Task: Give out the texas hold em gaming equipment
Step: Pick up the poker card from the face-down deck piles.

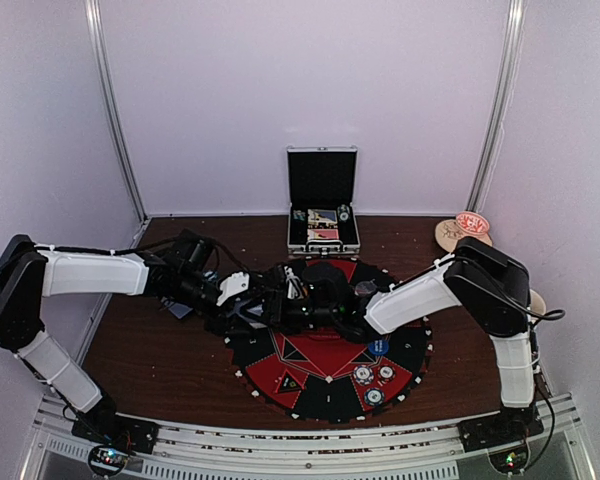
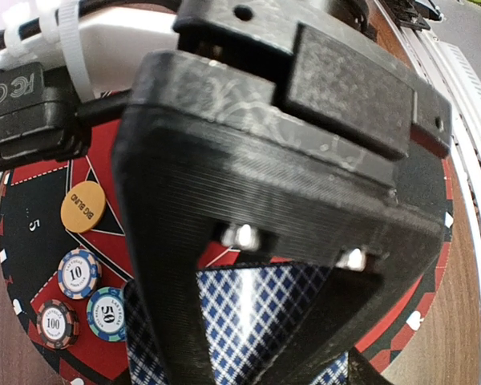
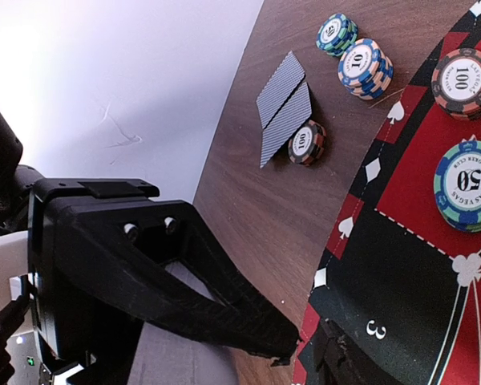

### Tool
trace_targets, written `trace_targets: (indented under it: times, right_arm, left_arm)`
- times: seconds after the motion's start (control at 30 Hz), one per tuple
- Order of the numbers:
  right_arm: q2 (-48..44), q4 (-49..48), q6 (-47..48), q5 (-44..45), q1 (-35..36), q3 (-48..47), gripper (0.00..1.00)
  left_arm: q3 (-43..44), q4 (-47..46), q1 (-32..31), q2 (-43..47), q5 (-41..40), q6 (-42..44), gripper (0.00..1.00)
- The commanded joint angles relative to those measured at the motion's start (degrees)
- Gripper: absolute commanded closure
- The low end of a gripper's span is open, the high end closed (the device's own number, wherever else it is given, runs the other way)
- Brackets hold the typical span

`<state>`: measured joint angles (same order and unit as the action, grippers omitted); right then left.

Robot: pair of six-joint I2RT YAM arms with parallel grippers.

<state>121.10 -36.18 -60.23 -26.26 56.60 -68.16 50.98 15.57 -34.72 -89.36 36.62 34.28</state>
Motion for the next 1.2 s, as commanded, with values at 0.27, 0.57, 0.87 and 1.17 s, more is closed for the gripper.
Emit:
trace_targets:
  times: [0.27,0.57,0.87,1.17]
  right_arm:
    - [-0.2,0.0,0.1,-2.6,0.2,-0.7,0.48]
    - [-1.2,6.9,2.7,1.7,-0.5,0.4,0.48]
    - [-5.0,9.1,3.8,5.7,-2.9,5.2,0.56]
    - [-6.0,8.1,4.6,3.8,-3.4,5.8,0.69]
  left_arm:
    - [1.3,-1.8,-0.2,-1.7,0.2,1.1,0.53]
    - [1.4,-1.2,-0.2,-1.4,0.8,1.3,0.53]
    - [1.4,-0.7,-0.2,-1.8,1.2,1.6,0.53]
    - [1.8,-0.5,-0.2,-2.6,1.0,1.7,0.53]
